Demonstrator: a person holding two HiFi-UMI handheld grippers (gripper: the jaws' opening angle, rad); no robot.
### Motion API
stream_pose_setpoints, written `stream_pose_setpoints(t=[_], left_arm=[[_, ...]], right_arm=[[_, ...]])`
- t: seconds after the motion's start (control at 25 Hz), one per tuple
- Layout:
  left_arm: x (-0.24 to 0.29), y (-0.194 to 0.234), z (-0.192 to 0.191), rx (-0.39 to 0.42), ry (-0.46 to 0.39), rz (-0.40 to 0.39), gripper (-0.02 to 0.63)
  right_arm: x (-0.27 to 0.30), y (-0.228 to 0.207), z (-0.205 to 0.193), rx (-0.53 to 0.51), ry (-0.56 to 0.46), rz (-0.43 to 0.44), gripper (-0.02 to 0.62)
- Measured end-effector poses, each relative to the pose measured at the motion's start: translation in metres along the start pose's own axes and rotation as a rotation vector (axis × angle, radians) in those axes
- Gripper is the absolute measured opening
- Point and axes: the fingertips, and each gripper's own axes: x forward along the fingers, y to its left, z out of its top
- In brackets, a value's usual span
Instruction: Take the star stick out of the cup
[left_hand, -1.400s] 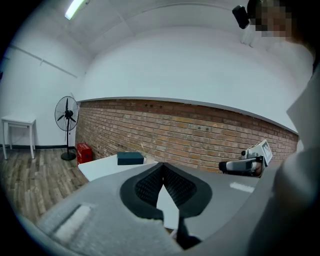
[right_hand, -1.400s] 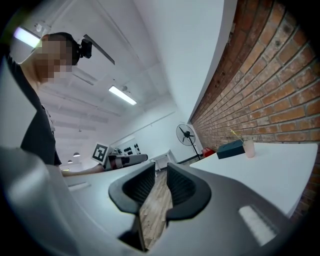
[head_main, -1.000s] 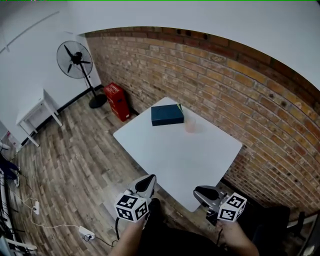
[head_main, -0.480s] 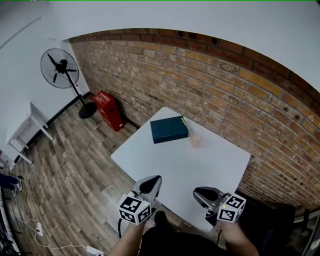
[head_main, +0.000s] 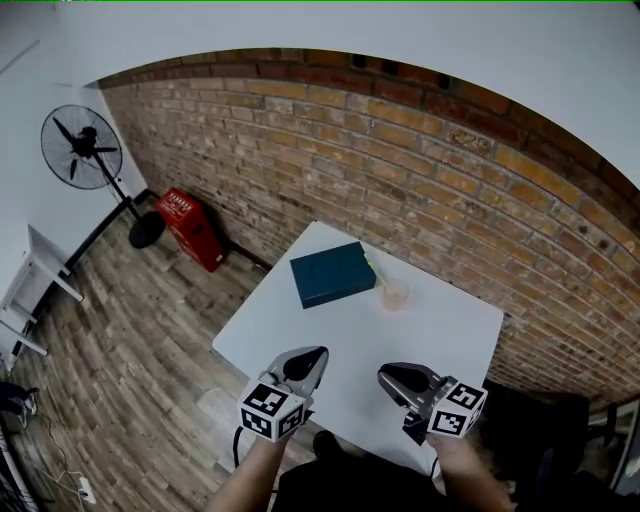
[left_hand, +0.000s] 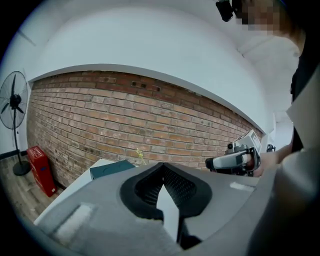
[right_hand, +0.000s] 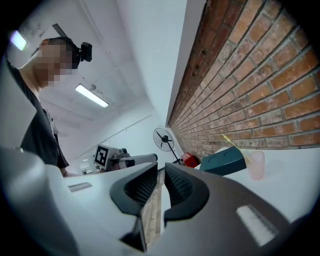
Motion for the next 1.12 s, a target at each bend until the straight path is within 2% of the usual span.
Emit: stream_pose_setpoints(t=[0.16, 0.32, 0.56, 0.84, 1.12], left_arm=[[0.021, -0.005, 0.010, 0.007, -0.013, -0.020, 0.006], [0.043, -0.021, 0.019, -0.043, -0.050, -0.031, 0.006], [0.073, -0.044, 0.023, 0.016, -0.025, -0.024, 0.006], [0.105, -0.015, 0.013, -0.026, -0.006, -0.004, 0.007], [0.152, 0.005, 0.007, -0.005, 0.048, -0.069, 0.009]], right_arm=[[-0.011, -0.020, 0.004, 0.009, 0.007, -0.021, 0.040], [-0.038, -0.040, 0.013, 0.040, -0.014, -0.035, 0.037], [-0.067, -0.078, 0.014, 0.076, -0.050, -0.071, 0.029], [-0.065, -0.099, 0.008, 0.095, -0.039, -0.102, 0.029], [-0.041, -0.126, 0.011, 0.106, -0.021, -0.151, 0.028]])
